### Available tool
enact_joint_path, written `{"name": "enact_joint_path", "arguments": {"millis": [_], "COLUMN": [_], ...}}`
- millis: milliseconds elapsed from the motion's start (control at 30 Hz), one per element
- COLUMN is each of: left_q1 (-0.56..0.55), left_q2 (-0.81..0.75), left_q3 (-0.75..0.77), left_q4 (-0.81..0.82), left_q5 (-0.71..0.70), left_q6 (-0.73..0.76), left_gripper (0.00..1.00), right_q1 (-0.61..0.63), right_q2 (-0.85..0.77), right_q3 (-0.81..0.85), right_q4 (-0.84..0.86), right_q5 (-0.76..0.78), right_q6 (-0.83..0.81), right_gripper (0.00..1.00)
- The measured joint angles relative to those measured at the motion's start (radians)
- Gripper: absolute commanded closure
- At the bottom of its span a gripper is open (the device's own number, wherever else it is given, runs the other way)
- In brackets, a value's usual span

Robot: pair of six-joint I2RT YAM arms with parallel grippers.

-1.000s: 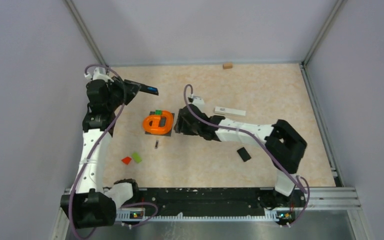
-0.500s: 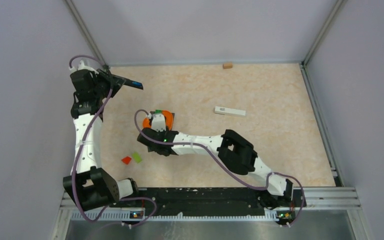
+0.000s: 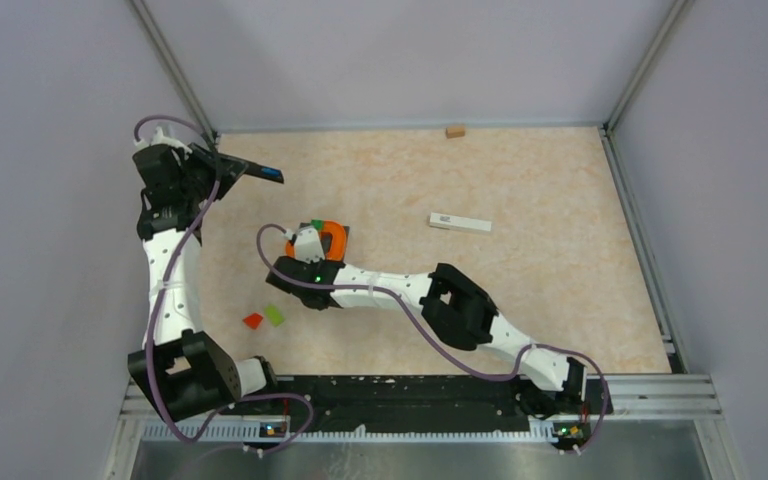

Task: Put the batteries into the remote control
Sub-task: Pick up the battery from the center of the board, then load the battery into the remote control.

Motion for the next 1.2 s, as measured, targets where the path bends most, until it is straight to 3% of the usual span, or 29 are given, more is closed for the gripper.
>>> {"name": "enact_joint_path", "arguments": {"millis": [233, 367, 533, 667, 933, 1200], "left_q1": [0.006, 0.006, 0.006, 0.006, -0.103, -0.316], "left_q2": [0.0, 0.0, 0.008, 0.027, 0.131, 0.271], "left_q3": [-0.032, -0.045, -0.053, -0.066, -0.075, -0.072], "left_q4": [0.02, 0.044, 0.078, 0.122, 0.229, 0.409], "left_q5": [0.016, 0.049, 0.089, 0.142, 0.241, 0.406], "left_q6": [-0.008, -0.013, -0.035, -0.072, -0.126, -0.156], "left_gripper": [1.0, 1.0, 1.0, 1.0, 1.0, 1.0], "right_q1": [0.001, 0.001, 0.001, 0.001, -0.056, -0.225], "right_q2": [0.0, -0.002, -0.027, -0.119, -0.57, -1.072], "right_q3": [0.0, -0.005, -0.045, -0.19, -0.665, -0.934], "right_q4": [-0.003, -0.002, 0.0, 0.0, 0.077, 0.319], "right_q5": [-0.008, -0.008, -0.004, 0.025, 0.08, 0.019], "right_q6": [-0.006, -0.007, -0.011, -0.028, -0.104, -0.25], "right_gripper": [0.77, 1.0, 1.0, 1.0, 1.0, 1.0]}}
